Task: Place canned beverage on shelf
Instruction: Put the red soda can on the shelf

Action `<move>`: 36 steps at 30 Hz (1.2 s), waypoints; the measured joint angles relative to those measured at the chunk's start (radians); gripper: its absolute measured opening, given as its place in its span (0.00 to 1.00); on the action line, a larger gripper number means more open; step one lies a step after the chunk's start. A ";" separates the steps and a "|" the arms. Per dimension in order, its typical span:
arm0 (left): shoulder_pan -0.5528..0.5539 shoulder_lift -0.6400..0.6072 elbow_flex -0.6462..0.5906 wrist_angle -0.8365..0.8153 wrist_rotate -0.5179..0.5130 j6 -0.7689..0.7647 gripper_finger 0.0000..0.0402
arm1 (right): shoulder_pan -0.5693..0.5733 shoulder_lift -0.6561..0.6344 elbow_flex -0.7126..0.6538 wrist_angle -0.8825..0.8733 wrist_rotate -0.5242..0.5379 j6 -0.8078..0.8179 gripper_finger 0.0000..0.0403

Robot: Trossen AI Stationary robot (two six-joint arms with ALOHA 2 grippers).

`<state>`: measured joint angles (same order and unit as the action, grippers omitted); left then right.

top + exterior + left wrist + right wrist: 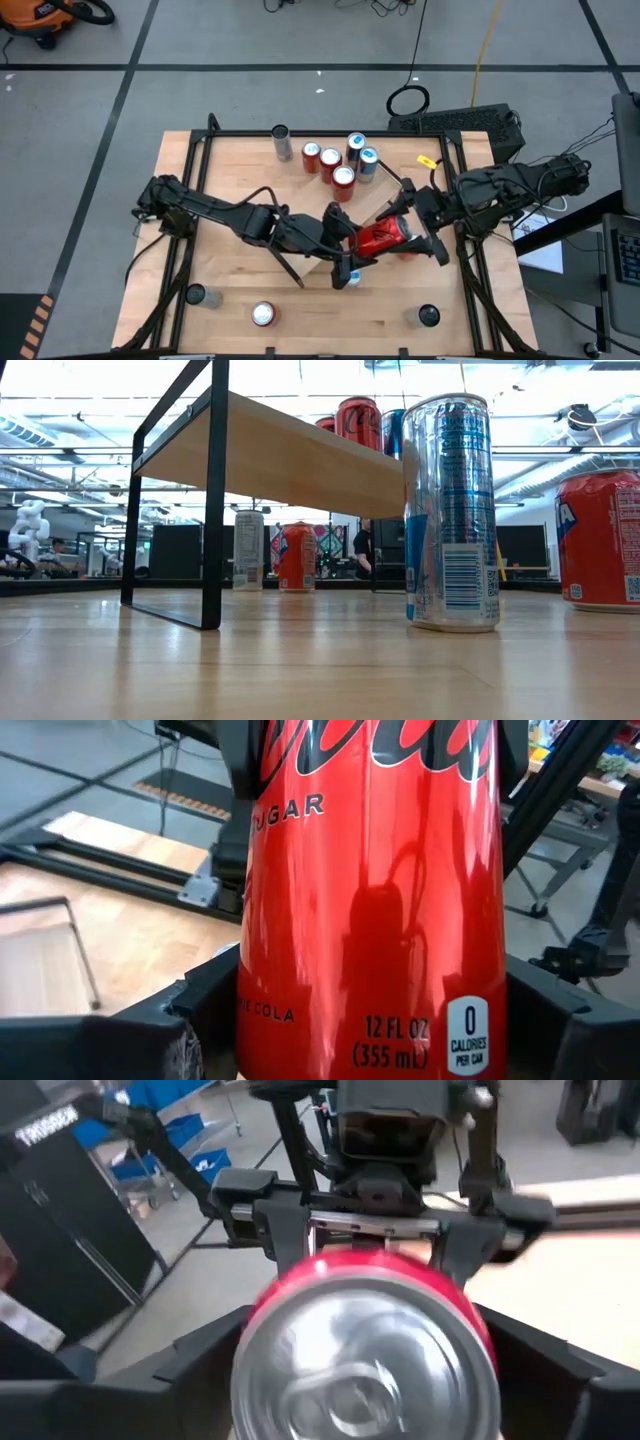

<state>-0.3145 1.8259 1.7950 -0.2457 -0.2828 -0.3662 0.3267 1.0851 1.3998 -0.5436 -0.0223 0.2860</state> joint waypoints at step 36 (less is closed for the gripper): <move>-0.006 -0.084 0.002 0.279 -0.793 0.506 0.73 | -0.087 0.090 0.000 0.592 0.547 0.163 0.99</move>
<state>-0.3202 1.7419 1.7969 0.0333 -1.0760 0.1397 0.2398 1.1749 1.3998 0.0488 0.5250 0.4487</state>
